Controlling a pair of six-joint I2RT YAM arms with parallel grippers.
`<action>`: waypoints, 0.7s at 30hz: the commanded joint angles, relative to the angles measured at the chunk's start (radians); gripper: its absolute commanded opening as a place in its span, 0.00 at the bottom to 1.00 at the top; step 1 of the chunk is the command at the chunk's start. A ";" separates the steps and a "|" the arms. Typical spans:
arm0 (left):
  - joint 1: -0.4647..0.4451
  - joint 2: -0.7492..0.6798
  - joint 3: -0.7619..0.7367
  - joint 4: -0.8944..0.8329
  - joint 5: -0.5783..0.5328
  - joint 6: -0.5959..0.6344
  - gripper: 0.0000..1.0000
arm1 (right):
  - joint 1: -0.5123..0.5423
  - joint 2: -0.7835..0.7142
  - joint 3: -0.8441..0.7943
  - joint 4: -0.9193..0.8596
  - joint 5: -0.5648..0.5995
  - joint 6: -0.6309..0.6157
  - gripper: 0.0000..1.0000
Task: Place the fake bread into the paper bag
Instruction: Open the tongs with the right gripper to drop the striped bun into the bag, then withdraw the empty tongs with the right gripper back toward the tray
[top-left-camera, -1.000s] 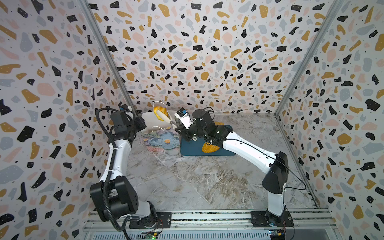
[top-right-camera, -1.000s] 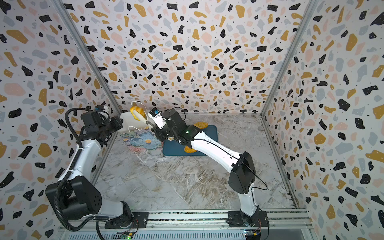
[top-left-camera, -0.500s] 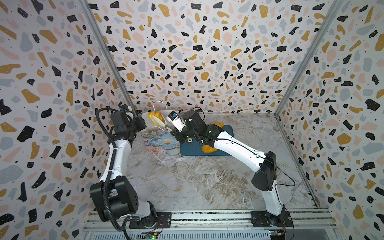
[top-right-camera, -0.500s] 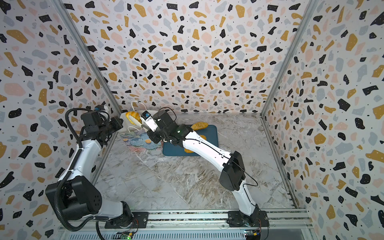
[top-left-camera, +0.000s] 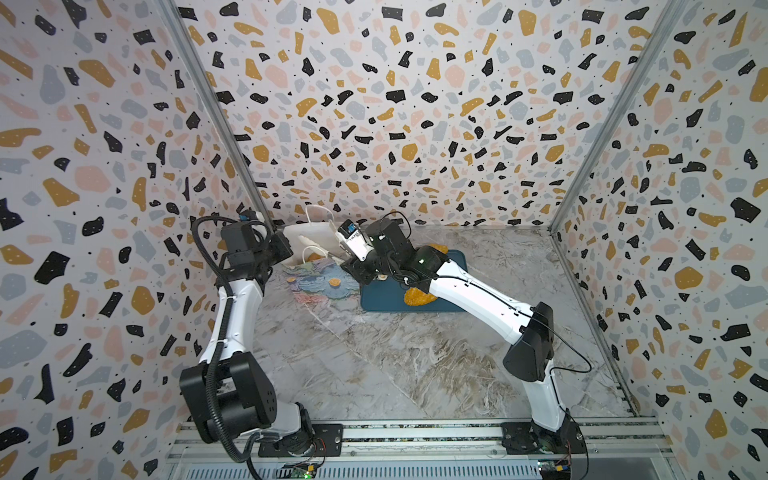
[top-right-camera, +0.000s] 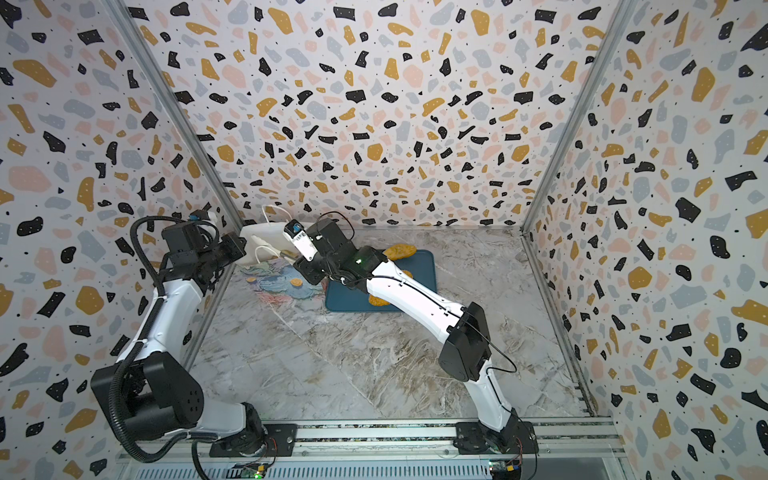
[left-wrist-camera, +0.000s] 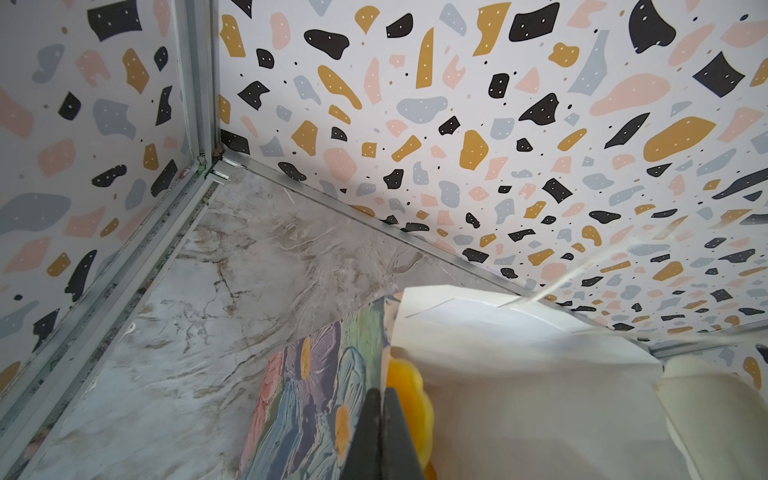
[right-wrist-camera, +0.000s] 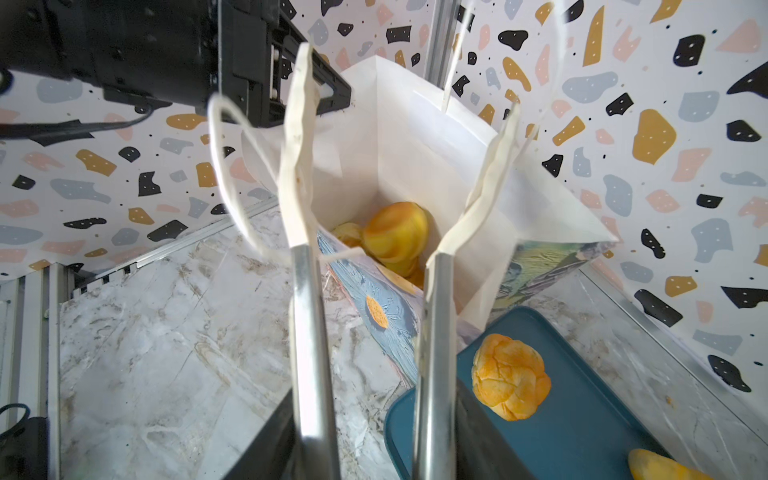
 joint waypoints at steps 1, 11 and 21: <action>0.001 -0.024 -0.010 0.033 0.014 -0.001 0.00 | 0.006 -0.047 0.045 0.014 0.011 0.004 0.53; 0.002 -0.024 -0.008 0.031 0.010 -0.001 0.00 | 0.007 -0.106 -0.011 0.028 0.013 0.019 0.53; 0.001 -0.020 -0.008 0.032 0.015 -0.002 0.00 | 0.008 -0.254 -0.229 0.111 0.074 0.042 0.55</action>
